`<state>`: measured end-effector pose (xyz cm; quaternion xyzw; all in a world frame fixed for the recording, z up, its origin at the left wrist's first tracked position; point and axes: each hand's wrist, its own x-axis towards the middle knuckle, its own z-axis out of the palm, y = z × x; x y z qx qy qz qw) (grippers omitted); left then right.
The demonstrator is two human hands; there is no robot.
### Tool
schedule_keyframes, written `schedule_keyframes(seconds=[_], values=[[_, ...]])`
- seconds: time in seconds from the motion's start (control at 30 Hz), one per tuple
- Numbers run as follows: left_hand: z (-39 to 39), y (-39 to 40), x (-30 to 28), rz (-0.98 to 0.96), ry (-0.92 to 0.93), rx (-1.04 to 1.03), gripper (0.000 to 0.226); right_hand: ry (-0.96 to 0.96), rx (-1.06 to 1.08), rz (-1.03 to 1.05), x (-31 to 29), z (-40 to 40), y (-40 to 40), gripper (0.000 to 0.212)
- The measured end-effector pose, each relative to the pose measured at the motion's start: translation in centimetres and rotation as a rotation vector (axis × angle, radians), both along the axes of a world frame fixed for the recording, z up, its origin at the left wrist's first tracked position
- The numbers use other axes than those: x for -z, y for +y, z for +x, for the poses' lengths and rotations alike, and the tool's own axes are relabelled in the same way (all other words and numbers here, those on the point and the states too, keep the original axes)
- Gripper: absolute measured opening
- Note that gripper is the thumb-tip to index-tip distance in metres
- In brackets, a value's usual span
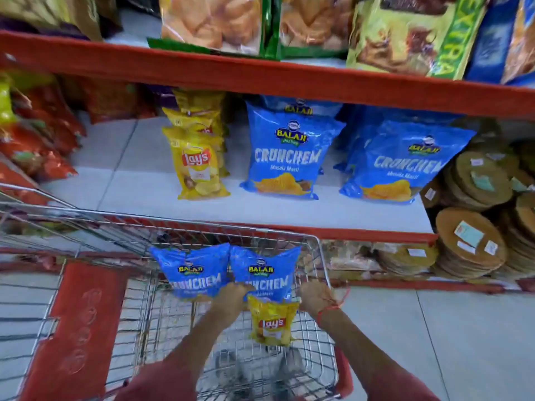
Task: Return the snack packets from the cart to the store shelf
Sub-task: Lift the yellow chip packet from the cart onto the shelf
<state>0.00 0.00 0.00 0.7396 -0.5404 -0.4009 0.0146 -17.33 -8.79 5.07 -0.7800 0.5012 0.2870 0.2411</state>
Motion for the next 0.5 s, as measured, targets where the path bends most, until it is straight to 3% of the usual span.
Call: schedule_keyframes(seconds=[0.17,0.27,0.5], values=[[-1.1,0.1,1.9,0.01,-0.138,0.092,0.027,0.058,-0.049,0.001,0.8,0.3,1.2,0.027],[-0.5,0.8,2.0,-0.028,-0.082,0.029,0.021,0.023,-0.006,-0.007,1.9,-0.6,1.9,0.024],[2.1,3.6,-2.2,-0.321,0.173,-0.238,0.012,-0.363,0.067,-0.08,-1.4,-1.8,2.3,0.014]])
